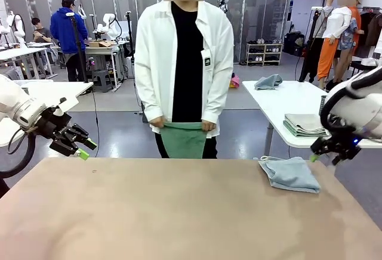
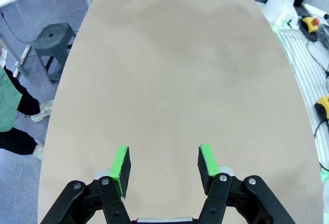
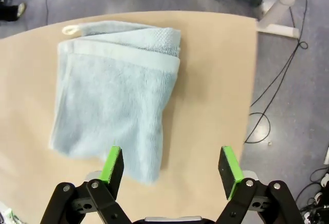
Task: Fold the towels and place them in the basket.
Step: Place the folded Towel with hook on the right side of the table, then when a person lays out a Towel with hook on the table, fold it in half twice.
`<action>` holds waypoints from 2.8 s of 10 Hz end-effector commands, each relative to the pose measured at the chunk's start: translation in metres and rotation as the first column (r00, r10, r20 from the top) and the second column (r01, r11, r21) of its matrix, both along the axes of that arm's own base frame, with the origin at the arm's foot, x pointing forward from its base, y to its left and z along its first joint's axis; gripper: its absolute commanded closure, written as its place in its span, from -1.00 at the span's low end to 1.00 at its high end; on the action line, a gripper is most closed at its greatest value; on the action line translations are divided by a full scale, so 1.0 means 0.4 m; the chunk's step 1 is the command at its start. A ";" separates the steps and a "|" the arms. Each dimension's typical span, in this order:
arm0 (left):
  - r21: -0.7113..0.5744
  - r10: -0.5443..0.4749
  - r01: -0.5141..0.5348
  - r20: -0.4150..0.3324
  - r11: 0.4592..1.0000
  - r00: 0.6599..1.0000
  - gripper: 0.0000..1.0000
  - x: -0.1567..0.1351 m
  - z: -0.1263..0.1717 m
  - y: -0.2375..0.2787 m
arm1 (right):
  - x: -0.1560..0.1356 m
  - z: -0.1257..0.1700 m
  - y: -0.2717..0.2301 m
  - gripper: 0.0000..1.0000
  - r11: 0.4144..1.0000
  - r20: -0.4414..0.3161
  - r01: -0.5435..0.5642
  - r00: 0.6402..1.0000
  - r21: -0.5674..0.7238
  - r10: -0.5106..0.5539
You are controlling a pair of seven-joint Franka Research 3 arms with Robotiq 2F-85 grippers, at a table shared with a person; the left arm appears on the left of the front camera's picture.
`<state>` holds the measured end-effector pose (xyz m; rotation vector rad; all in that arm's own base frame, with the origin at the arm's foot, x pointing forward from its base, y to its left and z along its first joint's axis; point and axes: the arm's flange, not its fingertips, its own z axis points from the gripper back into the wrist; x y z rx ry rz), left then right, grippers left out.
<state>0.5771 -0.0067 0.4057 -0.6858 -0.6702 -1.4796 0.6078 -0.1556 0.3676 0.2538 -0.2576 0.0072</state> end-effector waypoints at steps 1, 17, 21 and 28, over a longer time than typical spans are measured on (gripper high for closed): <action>0.000 -0.010 0.010 0.011 1.000 1.000 -0.35 0.000 0.000 0.001 | -0.101 0.112 -0.031 -0.86 0.998 0.005 -0.037 0.999 0.042 0.037; 0.000 -0.010 0.010 0.011 1.000 1.000 -0.35 0.000 0.000 0.001 | -0.333 0.303 -0.038 -0.86 0.996 0.069 0.030 0.997 0.089 -0.036; 0.000 -0.010 0.010 0.011 1.000 1.000 -0.35 0.000 0.000 0.001 | -0.333 0.303 -0.038 -0.86 0.996 0.069 0.030 0.997 0.089 -0.036; 0.000 -0.010 0.010 0.011 1.000 1.000 -0.35 0.000 0.000 0.001 | -0.333 0.303 -0.038 -0.86 0.996 0.069 0.030 0.997 0.089 -0.036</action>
